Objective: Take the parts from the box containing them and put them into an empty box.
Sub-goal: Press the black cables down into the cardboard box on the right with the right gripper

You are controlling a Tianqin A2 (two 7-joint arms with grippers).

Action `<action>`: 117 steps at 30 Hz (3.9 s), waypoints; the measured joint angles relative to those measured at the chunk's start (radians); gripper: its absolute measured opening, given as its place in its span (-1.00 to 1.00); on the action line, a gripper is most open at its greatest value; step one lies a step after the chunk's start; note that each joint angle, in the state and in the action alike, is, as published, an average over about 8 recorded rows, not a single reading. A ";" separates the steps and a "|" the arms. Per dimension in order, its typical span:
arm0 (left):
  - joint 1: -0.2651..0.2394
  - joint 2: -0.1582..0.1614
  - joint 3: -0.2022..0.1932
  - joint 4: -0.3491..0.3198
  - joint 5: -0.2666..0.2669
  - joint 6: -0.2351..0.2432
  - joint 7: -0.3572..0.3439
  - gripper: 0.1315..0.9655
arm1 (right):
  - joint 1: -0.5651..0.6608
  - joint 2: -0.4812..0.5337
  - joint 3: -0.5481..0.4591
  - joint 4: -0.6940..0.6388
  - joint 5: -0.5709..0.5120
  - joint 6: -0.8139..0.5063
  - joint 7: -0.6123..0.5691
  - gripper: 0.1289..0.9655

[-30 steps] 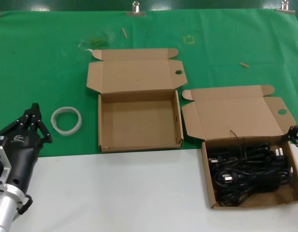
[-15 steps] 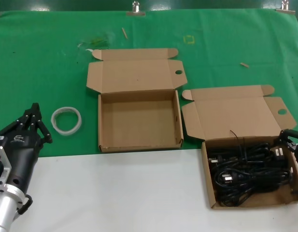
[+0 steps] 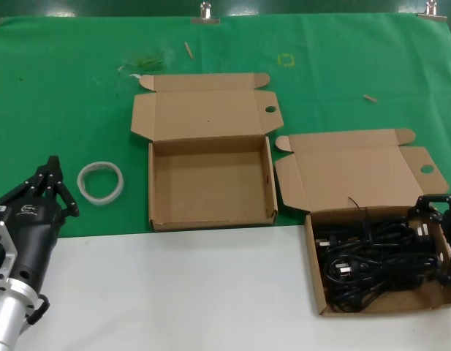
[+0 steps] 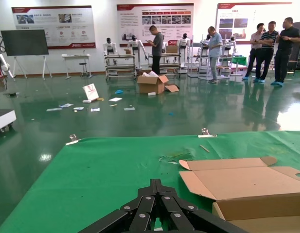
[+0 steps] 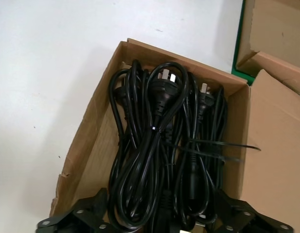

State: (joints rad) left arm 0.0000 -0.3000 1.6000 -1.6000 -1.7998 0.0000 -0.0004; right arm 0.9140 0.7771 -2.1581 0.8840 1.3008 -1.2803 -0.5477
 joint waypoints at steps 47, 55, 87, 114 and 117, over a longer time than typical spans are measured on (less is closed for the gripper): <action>0.000 0.000 0.000 0.000 0.000 0.000 0.000 -0.98 | -0.019 0.052 0.032 0.130 0.012 -0.032 0.108 -0.96; 0.000 0.000 0.000 0.000 0.000 0.000 0.000 -0.98 | -0.008 0.048 0.025 0.118 0.003 -0.041 0.105 -0.91; 0.000 0.000 0.000 0.000 0.000 0.000 0.000 -0.98 | 0.002 0.018 0.004 0.055 -0.022 -0.027 0.070 0.24; 0.000 0.000 0.000 0.000 0.000 0.000 0.000 -0.98 | -0.001 -0.028 -0.005 0.042 -0.018 0.003 0.064 -0.04; 0.000 0.000 0.000 0.000 0.000 0.000 0.000 -0.98 | -0.004 -0.027 -0.006 0.046 -0.018 0.004 0.067 -0.15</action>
State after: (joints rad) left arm 0.0000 -0.3000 1.6001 -1.6000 -1.7997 0.0000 -0.0004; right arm 0.9104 0.7500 -2.1641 0.9297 1.2823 -1.2767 -0.4809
